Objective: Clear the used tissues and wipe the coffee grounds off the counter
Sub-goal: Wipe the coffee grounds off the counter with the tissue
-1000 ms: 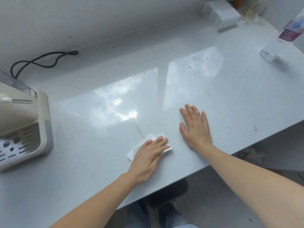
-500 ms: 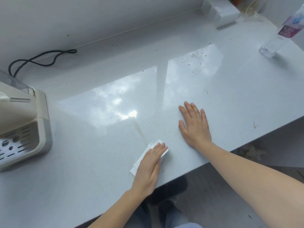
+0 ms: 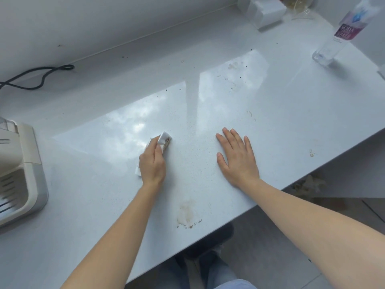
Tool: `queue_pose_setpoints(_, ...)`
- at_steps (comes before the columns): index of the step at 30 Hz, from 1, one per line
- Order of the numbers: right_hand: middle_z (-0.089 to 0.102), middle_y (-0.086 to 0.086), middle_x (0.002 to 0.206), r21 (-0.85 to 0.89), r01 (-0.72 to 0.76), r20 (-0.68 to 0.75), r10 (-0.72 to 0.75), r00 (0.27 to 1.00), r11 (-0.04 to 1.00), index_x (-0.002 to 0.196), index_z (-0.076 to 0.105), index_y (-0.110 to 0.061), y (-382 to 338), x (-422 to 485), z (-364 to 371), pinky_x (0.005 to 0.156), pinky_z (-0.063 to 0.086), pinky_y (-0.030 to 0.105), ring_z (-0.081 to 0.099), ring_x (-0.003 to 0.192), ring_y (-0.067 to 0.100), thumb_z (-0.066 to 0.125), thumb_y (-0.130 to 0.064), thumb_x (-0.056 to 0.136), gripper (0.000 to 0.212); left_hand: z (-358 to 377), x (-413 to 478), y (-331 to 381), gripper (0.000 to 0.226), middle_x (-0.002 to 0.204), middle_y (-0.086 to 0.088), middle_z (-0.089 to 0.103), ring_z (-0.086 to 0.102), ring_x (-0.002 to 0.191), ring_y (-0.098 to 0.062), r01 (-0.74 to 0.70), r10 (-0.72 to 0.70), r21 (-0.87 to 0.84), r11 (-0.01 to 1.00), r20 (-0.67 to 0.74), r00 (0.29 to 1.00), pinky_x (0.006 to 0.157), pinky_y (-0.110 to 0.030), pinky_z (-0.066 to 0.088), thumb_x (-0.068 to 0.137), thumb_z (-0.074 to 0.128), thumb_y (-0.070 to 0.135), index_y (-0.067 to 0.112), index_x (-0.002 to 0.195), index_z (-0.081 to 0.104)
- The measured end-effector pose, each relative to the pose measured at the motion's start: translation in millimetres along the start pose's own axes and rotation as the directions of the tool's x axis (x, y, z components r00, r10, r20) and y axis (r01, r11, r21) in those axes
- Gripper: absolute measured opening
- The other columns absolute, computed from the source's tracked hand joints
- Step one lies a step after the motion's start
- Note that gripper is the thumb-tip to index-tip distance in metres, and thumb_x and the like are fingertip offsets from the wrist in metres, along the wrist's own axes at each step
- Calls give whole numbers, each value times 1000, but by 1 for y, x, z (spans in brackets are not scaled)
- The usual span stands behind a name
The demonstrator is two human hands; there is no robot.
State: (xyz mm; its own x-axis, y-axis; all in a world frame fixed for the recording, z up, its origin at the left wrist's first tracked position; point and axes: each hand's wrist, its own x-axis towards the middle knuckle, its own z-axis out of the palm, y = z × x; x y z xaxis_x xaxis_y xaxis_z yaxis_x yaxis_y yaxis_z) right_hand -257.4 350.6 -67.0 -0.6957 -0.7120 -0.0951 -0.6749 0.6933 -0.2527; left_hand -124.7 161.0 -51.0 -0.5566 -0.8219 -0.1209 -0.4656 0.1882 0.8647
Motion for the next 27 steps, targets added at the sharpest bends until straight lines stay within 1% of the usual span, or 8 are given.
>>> queue_pose_setpoints(4, 11, -5, 161, 6, 1, -3, -1, 1000, 1000, 150, 18, -26, 1, -1, 0, 120, -1, 42, 2, 148, 13, 28, -38, 96, 57, -3, -21, -5, 41, 101, -18, 68, 61, 94, -37, -88, 75, 79, 993, 156, 985, 78, -41, 46, 88, 35, 26, 11, 114, 63)
queue_pose_setpoints(7, 13, -4, 160, 13, 1, -13, 0, 1000, 1000, 150, 21, -25, 0, -2, 0, 120, -1, 42, 4, 148, 14, 31, -37, 96, 56, -9, -93, -17, 35, 98, 13, 68, 63, 88, -6, -229, 194, 42, 972, 396, 897, 75, -15, 42, 91, 37, 30, 34, 113, 63)
queue_pose_setpoints(10, 14, -4, 160, 26, -1, -18, 1, 1000, 1000, 150, 22, -25, -1, -1, -2, 120, 0, 43, 5, 148, 14, 33, -36, 96, 56, -19, -113, -21, 33, 91, 27, 67, 62, 85, 3, -248, 206, 5, 969, 541, 816, 74, -10, 40, 88, 34, 34, 39, 101, 65)
queue_pose_setpoints(13, 13, -5, 160, 21, 4, -22, -3, 1000, 1000, 150, 20, -25, 0, 0, -1, 120, 0, 42, 3, 148, 13, 31, -37, 96, 56, -17, -67, -16, 28, 64, 20, 62, 53, 55, 1, -223, 195, 5, 975, 469, 862, 55, -16, 33, 86, 38, 26, 34, 88, 65)
queue_pose_setpoints(16, 12, -5, 160, 19, -4, -21, 4, 1000, 1000, 150, 19, -26, 0, -1, 0, 121, 0, 43, 2, 148, 12, 30, -38, 96, 56, -11, -22, -8, 26, 66, -10, 62, 48, 57, -14, -118, 118, -20, 993, 313, 943, 58, -31, 32, 84, 39, 19, 20, 80, 64)
queue_pose_setpoints(18, 12, -5, 160, 19, 2, -25, -1, 1000, 1000, 150, 20, -26, 0, 0, 0, 121, 0, 43, 3, 148, 13, 30, -37, 96, 56, -6, -18, -6, 24, 64, -17, 56, 43, 57, -15, -99, 103, -29, 995, 294, 950, 58, -33, 29, 82, 39, 19, 15, 73, 61)
queue_pose_setpoints(23, 13, -4, 160, 6, 3, -27, -3, 1000, 1000, 150, 20, -25, 1, -1, 0, 121, 1, 43, 4, 148, 14, 31, -37, 96, 56, -3, -73, -12, 33, 62, -1, 60, 46, 54, -5, -151, 141, -7, 989, 397, 907, 56, -27, 32, 82, 36, 32, 16, 78, 65)
queue_pose_setpoints(27, 16, -3, 160, 10, 9, -37, -9, 999, 1000, 149, 23, -24, 0, -1, 0, 120, 2, 44, 7, 148, 15, 35, -35, 96, 55, 2, -132, -12, 30, 77, 11, 63, 57, 72, -7, -169, 174, -53, 984, 447, 877, 64, -19, 38, 83, 34, 33, 23, 82, 63)
